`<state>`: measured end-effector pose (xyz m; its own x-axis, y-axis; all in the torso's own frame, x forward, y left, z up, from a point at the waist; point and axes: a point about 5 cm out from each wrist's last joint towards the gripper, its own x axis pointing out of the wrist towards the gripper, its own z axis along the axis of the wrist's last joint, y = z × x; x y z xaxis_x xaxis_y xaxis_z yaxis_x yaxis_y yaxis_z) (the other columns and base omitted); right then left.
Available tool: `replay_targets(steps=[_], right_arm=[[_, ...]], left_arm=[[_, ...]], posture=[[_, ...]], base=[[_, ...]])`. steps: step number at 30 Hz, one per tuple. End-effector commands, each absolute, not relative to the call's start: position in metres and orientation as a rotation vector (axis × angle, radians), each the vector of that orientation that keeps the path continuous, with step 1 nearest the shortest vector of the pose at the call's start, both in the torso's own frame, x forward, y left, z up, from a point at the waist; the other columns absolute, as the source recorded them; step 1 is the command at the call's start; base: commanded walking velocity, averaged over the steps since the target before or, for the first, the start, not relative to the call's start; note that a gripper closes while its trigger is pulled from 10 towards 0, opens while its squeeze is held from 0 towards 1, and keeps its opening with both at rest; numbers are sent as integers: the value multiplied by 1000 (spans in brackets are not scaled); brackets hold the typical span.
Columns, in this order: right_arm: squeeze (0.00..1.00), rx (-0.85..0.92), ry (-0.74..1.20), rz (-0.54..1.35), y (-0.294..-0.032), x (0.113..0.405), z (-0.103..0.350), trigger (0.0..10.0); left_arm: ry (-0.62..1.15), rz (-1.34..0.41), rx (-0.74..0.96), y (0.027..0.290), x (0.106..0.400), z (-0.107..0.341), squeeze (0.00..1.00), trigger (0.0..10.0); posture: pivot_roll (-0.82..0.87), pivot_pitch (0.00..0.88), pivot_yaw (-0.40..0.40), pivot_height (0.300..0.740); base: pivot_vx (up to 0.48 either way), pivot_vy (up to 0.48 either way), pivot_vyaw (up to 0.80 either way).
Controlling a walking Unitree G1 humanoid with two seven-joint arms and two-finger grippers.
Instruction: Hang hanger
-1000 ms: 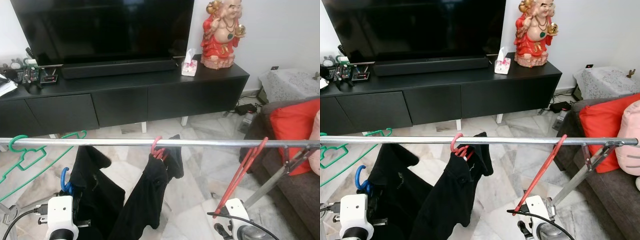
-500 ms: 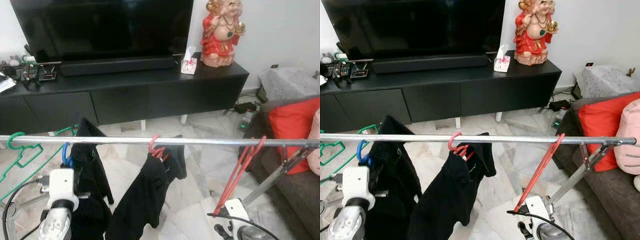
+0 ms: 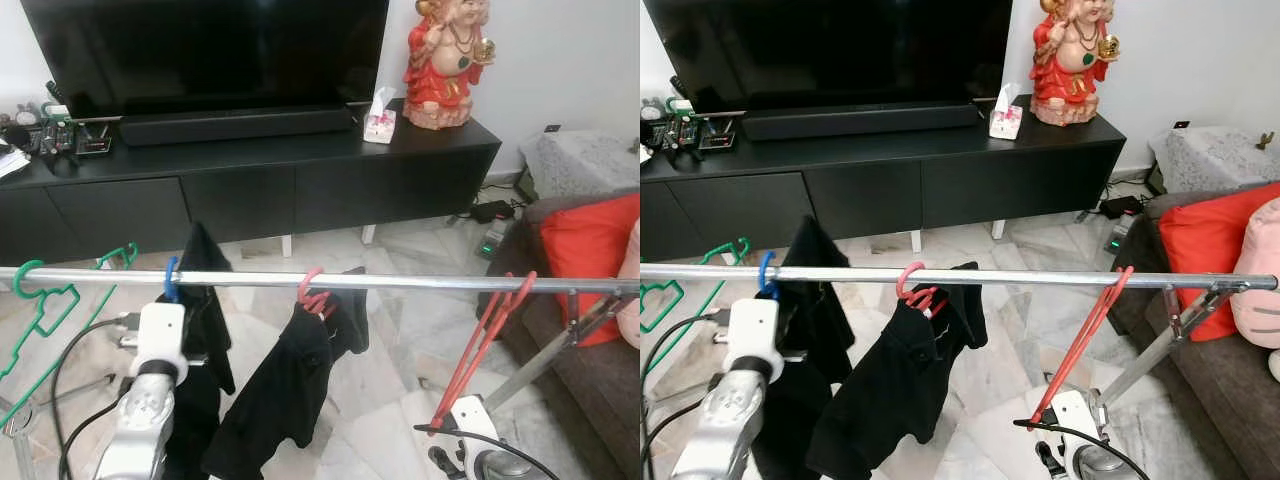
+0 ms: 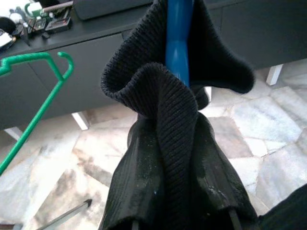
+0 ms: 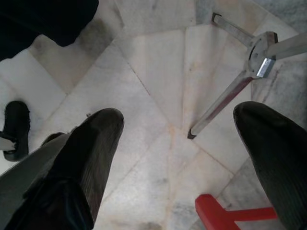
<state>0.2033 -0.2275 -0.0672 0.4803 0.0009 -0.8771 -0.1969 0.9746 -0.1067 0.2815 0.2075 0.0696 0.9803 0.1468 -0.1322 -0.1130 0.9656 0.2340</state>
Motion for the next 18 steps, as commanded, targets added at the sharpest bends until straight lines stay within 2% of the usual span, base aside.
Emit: replay_targets(steps=[1, 12, 15, 18], right_arm=[[0, -214, 1058, 121, -230, 206, -65, 10000], [0, -210, 1058, 118, -231, 205, -65, 10000], [0, -211, 1059, 116, -231, 206, -65, 10000], [0, -212, 1060, 119, -231, 206, -65, 10000]], left_arm=[[138, 142, 250, 204, 288, 74, 0, 10000], [152, 191, 246, 198, 304, 78, 0, 10000], [216, 309, 245, 221, 297, 72, 0, 10000], [258, 361, 249, 234, 290, 66, 0, 10000]], posture=[[-53, 0, -82, 732], [-61, 0, -83, 732], [-61, 0, -88, 732], [-56, 0, -90, 732]], base=[[0, 0, 0], [0, 0, 0], [0, 0, 0], [0, 0, 0]])
